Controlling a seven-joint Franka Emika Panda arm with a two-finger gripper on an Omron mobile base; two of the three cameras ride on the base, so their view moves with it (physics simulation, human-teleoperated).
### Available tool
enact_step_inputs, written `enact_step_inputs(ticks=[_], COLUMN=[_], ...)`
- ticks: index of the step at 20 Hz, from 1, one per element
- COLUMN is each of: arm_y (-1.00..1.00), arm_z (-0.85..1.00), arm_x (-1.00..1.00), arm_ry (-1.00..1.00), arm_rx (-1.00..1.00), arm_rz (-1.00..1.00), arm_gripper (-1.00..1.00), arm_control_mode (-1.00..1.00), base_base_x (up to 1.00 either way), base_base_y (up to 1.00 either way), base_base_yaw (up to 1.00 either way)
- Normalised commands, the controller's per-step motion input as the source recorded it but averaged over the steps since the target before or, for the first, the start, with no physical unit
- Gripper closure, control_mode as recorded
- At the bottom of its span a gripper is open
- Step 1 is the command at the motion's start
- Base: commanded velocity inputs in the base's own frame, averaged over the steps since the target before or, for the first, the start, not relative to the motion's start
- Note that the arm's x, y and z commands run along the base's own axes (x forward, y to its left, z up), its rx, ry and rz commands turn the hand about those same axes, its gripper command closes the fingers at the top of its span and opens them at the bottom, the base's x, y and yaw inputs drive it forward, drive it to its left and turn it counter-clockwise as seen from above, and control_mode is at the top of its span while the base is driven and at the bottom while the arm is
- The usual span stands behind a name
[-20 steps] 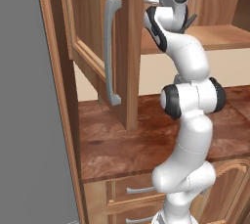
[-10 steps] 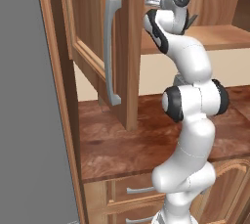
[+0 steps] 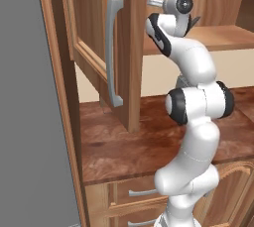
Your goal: Open the cabinet, pick the kettle from the cabinet, and place it in the sink.
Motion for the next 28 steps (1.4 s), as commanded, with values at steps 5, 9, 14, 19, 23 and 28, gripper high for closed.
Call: enact_step_inputs(ticks=[5, 9, 14, 19, 23, 28], arm_y=[0.02, -0.03, -0.06, -0.06, -0.09, -0.04], arm_z=[0.00, 0.00, 0.01, 0.04, 0.04, 0.16], arm_x=[-0.16, -0.41, -0.51, -0.54, -0.59, -0.52], arm_ry=[-0.06, 0.00, 0.00, 0.02, 0.05, 0.17], arm_rx=[0.00, 0.00, 0.00, 0.00, 0.00, 0.00], arm_rz=[0.03, 0.04, 0.04, 0.04, 0.04, 0.02], arm_gripper=[1.00, 1.00, 1.00, 1.00, 1.00, 1.00], arm_control_mode=[-1.00, -1.00, -1.00, -1.00, -1.00, -1.00], base_base_x=[0.00, 0.00, 0.00, 0.00, 0.00, 0.00], base_base_y=[0.00, 0.00, 0.00, 0.00, 0.00, 0.00], base_base_yaw=[0.00, 0.00, 0.00, 0.00, 0.00, 0.00])
